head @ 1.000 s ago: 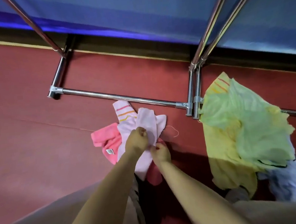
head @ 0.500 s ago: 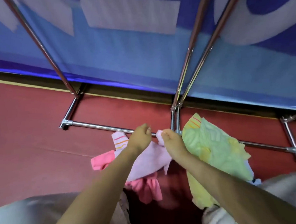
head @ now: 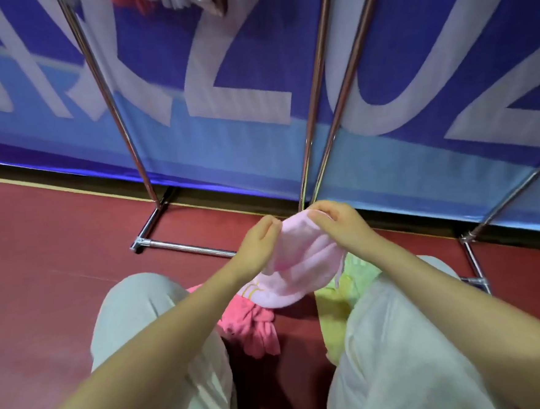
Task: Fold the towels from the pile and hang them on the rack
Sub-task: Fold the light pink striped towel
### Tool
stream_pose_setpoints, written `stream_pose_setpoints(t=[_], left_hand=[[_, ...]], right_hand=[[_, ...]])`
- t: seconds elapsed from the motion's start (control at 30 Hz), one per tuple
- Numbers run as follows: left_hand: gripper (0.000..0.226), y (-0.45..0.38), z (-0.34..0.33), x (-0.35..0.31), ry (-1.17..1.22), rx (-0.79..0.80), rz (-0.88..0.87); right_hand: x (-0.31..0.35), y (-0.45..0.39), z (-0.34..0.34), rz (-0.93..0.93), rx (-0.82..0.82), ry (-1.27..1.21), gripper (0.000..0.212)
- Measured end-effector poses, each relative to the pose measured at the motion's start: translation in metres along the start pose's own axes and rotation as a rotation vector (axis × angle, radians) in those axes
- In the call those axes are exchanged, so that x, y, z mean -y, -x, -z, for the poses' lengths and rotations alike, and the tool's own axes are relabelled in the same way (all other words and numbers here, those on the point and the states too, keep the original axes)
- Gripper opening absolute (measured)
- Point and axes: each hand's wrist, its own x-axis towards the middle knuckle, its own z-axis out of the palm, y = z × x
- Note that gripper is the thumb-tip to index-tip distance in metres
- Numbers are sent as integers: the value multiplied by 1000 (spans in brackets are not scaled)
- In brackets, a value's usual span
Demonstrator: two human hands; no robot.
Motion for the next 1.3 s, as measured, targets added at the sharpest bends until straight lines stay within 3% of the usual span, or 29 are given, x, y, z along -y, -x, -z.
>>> stream_pose_setpoints(t=[0.23, 0.37, 0.47, 0.6, 0.73, 0.83, 0.97, 1.1, 1.3], left_hand=[[29, 19, -5, -17, 79, -243, 7], [24, 13, 12, -15, 285, -524, 156], [24, 8, 24, -10, 477, -637, 254], [24, 6, 32, -9, 699, -721, 290], [24, 2, 38, -11, 751, -768, 310], [25, -1, 40, -8, 744, -795, 336], [21, -5, 33, 2, 595, -703, 385], [25, -2, 17, 8, 418, -554, 451], [32, -2, 6, 19, 335, -586, 446]], right_hand=[[-16, 24, -1, 5, 119, 286, 13], [-35, 28, -5, -187, 197, 437, 23], [-39, 32, -10, -233, 183, 311, 20], [-35, 33, -14, -325, 2, -108, 22], [-28, 38, -20, -469, -166, -714, 19], [-17, 39, -28, -503, -271, -928, 19], [-5, 39, -36, -581, -400, -664, 23], [-5, 34, -34, -597, -398, -450, 26], [-7, 29, -28, -522, -489, -513, 15]])
